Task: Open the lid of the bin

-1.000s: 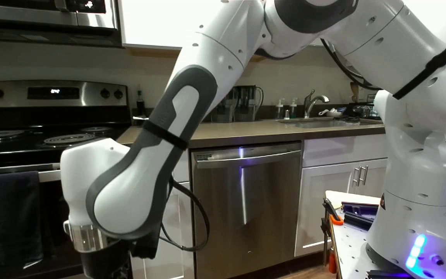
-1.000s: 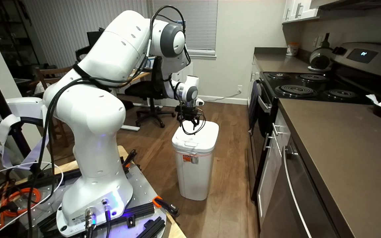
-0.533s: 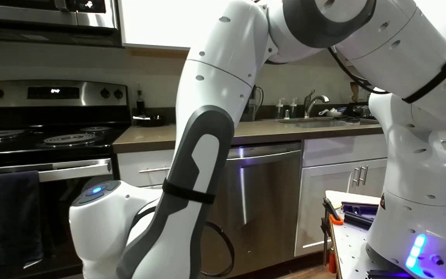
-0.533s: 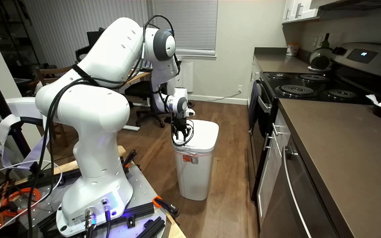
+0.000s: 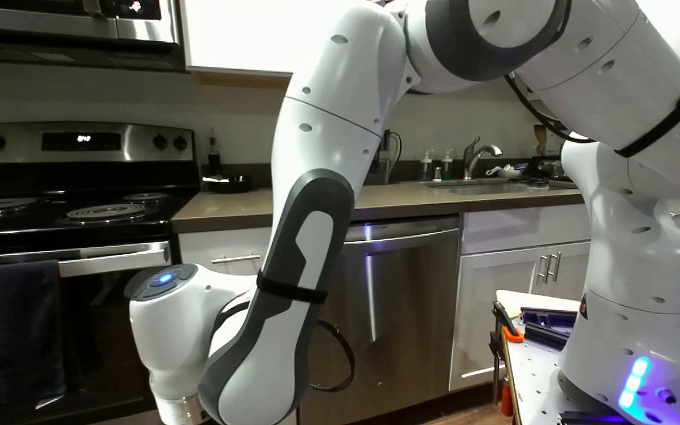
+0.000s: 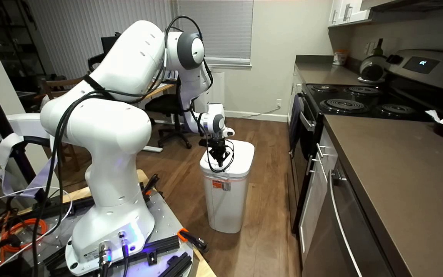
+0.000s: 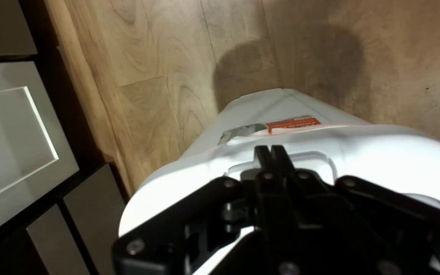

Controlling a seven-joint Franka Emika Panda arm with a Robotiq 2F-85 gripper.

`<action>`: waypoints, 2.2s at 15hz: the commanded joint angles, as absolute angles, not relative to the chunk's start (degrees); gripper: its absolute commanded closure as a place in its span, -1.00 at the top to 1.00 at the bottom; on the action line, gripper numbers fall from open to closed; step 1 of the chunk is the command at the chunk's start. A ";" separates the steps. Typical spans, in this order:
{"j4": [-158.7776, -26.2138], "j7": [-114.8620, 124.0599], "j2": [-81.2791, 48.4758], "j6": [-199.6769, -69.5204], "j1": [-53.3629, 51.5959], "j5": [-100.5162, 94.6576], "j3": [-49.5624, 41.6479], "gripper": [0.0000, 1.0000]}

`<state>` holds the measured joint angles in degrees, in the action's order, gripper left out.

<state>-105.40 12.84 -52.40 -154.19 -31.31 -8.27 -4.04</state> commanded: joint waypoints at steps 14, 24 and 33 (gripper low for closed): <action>-80.29 -1.33 -60.55 -140.37 -19.28 -8.77 5.76 -0.94; -76.09 -2.84 -60.87 -128.63 -19.59 -8.32 8.73 -0.95; -83.07 0.63 -60.19 -139.34 -22.92 -11.02 6.21 -0.93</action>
<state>-78.28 -0.81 -61.72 -134.16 -21.57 -9.44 7.36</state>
